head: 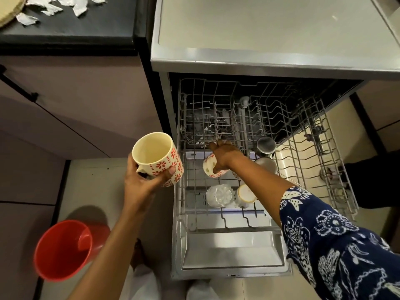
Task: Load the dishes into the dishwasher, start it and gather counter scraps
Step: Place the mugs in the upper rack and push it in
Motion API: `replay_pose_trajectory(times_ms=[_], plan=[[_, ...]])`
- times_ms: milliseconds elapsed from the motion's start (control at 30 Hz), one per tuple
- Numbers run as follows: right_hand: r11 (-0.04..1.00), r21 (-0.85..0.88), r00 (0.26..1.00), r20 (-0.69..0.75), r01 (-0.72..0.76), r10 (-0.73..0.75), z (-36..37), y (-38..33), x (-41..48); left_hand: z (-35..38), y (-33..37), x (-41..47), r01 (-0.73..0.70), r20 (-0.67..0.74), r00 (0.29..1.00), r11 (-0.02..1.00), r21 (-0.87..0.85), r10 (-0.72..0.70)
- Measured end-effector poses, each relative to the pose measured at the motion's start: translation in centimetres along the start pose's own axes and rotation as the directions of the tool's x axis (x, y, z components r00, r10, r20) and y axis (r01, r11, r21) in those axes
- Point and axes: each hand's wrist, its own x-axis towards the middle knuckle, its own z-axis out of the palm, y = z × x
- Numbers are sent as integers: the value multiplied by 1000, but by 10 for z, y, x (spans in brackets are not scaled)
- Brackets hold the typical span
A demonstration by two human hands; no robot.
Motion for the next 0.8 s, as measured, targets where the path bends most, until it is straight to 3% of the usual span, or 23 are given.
replay_pose_trajectory(times_ms=[233, 333, 367, 433, 500, 567, 633, 800], plan=[[963, 253, 993, -102, 91, -67, 9, 17, -7, 4, -10, -8, 38, 2, 999, 999, -1, -38], [867, 486, 927, -367, 115, 83, 7, 25, -27, 9, -8, -11, 44, -7, 999, 999, -19, -44], [776, 612, 876, -446, 149, 184, 8, 26, -37, 11, -7, -12, 40, -2, 999, 999, -31, -40], [447, 862, 846, -412, 240, 340, 12, 21, -60, 17, -2, -13, 31, 20, 999, 998, -52, -30], [27, 974, 940, -222, 223, 260, 20, 8, -82, 24, 0, -11, 2, 54, 999, 999, -40, 1], [-277, 952, 990, -109, 129, 88, 28, -5, -96, 32, 2, -8, -19, 83, 996, 1000, -23, 21], [-421, 904, 996, -85, 78, 1, 33, -14, -102, 42, 3, -7, -8, 106, 994, 1000, -23, 11], [-607, 792, 985, -146, 59, -94, 50, -22, -110, 64, -4, -8, 90, 80, 993, 994, -60, -85]])
